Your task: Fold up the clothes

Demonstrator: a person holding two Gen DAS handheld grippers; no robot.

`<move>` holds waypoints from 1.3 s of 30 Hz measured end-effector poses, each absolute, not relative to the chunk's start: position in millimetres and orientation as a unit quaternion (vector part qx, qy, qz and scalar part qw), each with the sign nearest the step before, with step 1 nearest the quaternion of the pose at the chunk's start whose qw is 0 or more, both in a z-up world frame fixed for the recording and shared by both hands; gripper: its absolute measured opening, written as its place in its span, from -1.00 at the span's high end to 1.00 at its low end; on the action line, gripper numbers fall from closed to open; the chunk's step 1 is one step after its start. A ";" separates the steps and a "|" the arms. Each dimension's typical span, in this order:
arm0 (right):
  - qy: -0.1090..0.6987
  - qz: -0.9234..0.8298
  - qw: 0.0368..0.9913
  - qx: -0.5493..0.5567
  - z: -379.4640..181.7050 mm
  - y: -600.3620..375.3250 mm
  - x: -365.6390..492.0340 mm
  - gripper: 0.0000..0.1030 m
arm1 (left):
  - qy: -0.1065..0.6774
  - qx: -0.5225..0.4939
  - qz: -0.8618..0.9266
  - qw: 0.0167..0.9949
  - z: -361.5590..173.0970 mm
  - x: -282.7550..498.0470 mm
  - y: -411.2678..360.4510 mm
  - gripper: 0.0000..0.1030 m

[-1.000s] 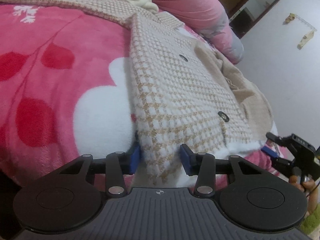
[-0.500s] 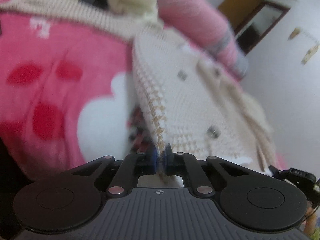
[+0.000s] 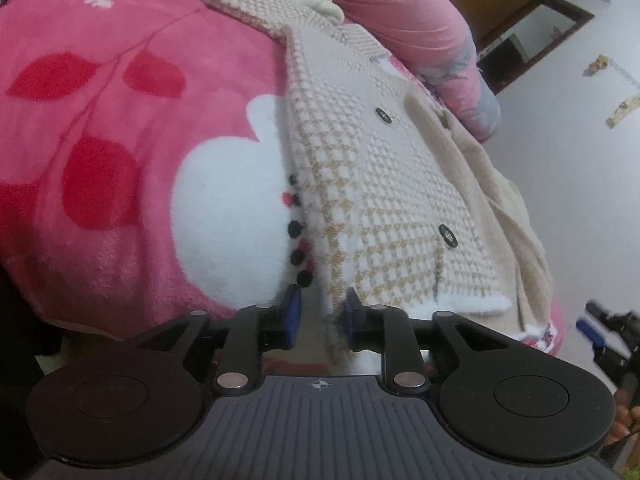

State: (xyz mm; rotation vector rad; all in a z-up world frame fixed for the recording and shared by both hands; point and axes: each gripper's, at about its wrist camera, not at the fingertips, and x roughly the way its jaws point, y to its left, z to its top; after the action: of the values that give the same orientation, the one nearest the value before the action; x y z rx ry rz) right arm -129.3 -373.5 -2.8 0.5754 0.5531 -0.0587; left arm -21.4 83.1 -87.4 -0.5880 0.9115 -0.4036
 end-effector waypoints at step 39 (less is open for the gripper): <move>0.389 0.038 0.882 0.263 -58.7 -320.2 -65.1 0.82 | 0.451 -0.283 -0.262 0.805 -90.8 -14.8 83.4 0.34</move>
State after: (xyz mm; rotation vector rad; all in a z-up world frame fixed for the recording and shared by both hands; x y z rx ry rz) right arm -65.1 -320.2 -58.7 0.5468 0.8103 0.0795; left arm -14.8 83.4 -90.8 -0.6068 0.9662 -0.5609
